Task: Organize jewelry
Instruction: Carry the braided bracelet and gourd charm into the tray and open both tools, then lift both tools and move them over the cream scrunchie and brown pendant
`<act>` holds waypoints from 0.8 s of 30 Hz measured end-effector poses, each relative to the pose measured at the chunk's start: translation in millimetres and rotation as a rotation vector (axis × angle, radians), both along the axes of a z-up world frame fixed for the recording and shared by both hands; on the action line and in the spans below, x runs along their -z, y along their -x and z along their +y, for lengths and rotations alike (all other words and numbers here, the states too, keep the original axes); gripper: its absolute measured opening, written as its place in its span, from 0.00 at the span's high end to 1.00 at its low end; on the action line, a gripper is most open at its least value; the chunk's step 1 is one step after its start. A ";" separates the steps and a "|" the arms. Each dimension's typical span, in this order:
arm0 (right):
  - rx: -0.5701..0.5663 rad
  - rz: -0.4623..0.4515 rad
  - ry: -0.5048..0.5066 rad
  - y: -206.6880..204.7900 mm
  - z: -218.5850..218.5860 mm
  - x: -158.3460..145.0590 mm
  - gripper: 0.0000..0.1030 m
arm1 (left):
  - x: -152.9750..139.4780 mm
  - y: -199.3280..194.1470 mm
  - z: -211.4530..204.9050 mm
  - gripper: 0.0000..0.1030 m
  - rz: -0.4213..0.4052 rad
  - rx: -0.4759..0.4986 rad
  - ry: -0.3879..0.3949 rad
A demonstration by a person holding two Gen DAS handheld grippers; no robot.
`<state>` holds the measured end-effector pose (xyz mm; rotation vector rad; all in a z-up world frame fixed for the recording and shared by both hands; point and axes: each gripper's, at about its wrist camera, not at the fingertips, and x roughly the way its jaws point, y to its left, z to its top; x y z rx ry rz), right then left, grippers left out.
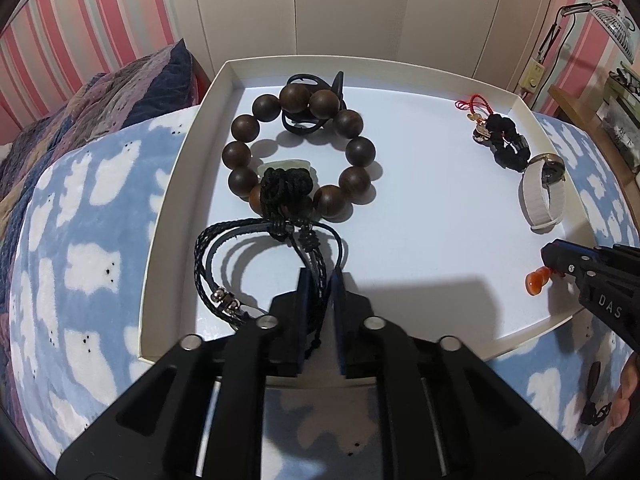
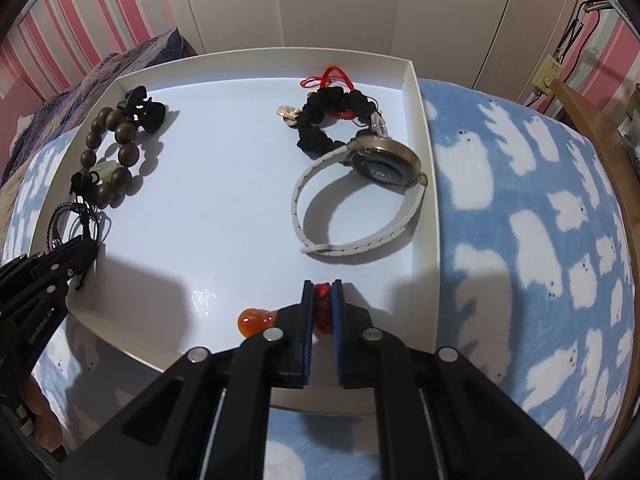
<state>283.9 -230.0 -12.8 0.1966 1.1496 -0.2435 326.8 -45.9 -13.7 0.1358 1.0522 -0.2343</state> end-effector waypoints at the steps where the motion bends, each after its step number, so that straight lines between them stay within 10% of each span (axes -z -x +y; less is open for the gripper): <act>1: 0.003 0.000 -0.002 0.2 -1.0 0.0 0.89 | -0.6 1.6 1.1 0.75 -0.002 -0.004 -0.006; 24: 0.004 -0.018 -0.034 11.5 -2.5 -3.2 0.37 | -35.2 21.1 7.4 0.40 -0.064 -0.026 -0.005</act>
